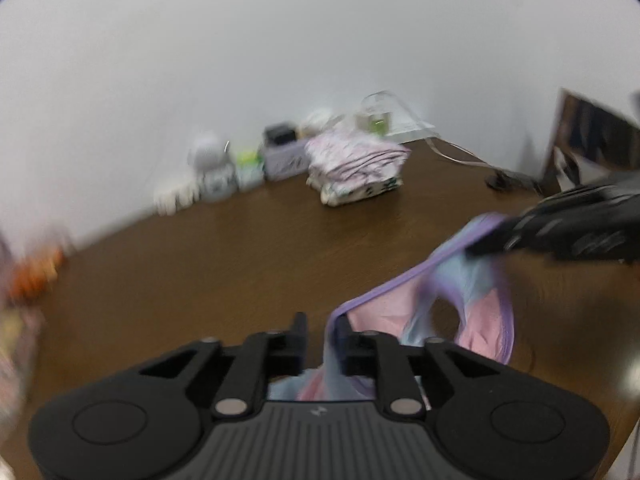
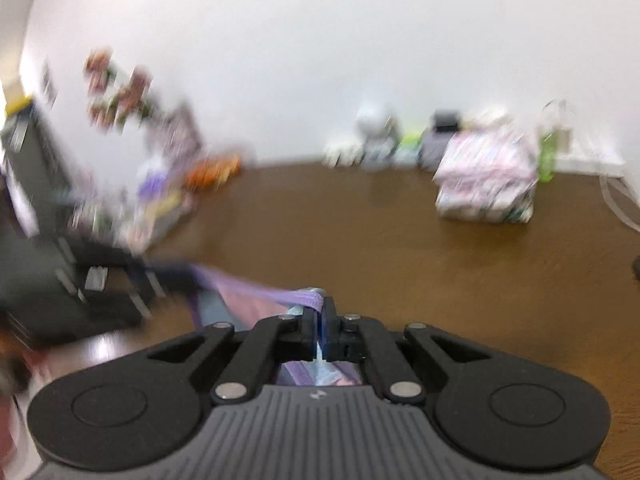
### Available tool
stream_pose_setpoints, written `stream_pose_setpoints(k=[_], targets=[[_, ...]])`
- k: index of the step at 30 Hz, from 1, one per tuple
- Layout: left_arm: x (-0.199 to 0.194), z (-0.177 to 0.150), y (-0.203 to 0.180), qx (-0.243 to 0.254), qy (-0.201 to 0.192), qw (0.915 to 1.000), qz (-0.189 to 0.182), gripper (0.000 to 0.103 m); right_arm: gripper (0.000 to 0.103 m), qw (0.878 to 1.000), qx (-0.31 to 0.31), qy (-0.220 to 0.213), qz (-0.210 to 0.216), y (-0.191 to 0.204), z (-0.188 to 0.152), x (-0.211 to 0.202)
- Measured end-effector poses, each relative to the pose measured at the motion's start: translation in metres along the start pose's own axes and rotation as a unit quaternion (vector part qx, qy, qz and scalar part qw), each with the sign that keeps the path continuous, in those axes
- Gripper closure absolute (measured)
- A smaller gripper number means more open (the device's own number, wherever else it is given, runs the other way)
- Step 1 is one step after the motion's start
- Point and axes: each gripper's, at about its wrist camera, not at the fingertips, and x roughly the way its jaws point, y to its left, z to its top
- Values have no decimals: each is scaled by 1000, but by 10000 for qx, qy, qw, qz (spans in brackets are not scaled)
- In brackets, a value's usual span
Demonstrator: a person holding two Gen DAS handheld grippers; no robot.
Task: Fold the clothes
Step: 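Lift the garment high with both grippers, holding it spread between them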
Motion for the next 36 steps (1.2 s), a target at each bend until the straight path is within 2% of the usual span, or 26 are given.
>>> stream_pose_setpoints(k=[1, 4, 7, 9, 11, 13, 14, 16, 20, 25, 32, 36], targets=[[6, -2, 5, -343, 23, 9994, -84, 76, 102, 10000, 45, -76, -33, 0, 5, -3], [15, -10, 8, -994, 43, 9944, -344, 74, 102, 9989, -83, -418, -190, 11, 15, -12], [18, -18, 0, -1198, 62, 9918, -432, 73, 102, 9974, -233, -658, -187, 24, 20, -20], [19, -21, -5, -1180, 83, 9927, -252, 74, 102, 9965, -303, -762, -186, 31, 20, -24], [18, -23, -8, -1108, 91, 9938, -32, 76, 102, 9952, -372, -860, -298, 36, 21, -28], [16, -25, -9, -1011, 116, 9947, 139, 90, 102, 9937, -440, -940, -417, 40, 22, -31], [14, -26, -7, -947, 124, 9953, 167, 91, 102, 9933, -472, -933, -497, 38, 21, -30], [6, -28, -6, -780, 63, 9966, 260, 101, 102, 9922, -536, -918, -657, 34, 18, -30], [-22, -21, -4, -397, -332, 9973, 527, 102, 102, 9895, -655, -863, -959, 25, 13, -29], [-61, -7, -3, -93, -811, 9936, 775, 101, 102, 9913, -662, -450, -1048, 8, -3, -14], [-88, -7, -20, 313, -1080, 9905, 786, 101, 101, 9961, -555, -165, -661, 10, -27, 10], [-99, -8, -25, 443, -1176, 9889, 790, 101, 96, 9988, -300, 132, -367, 10, -41, 30]])
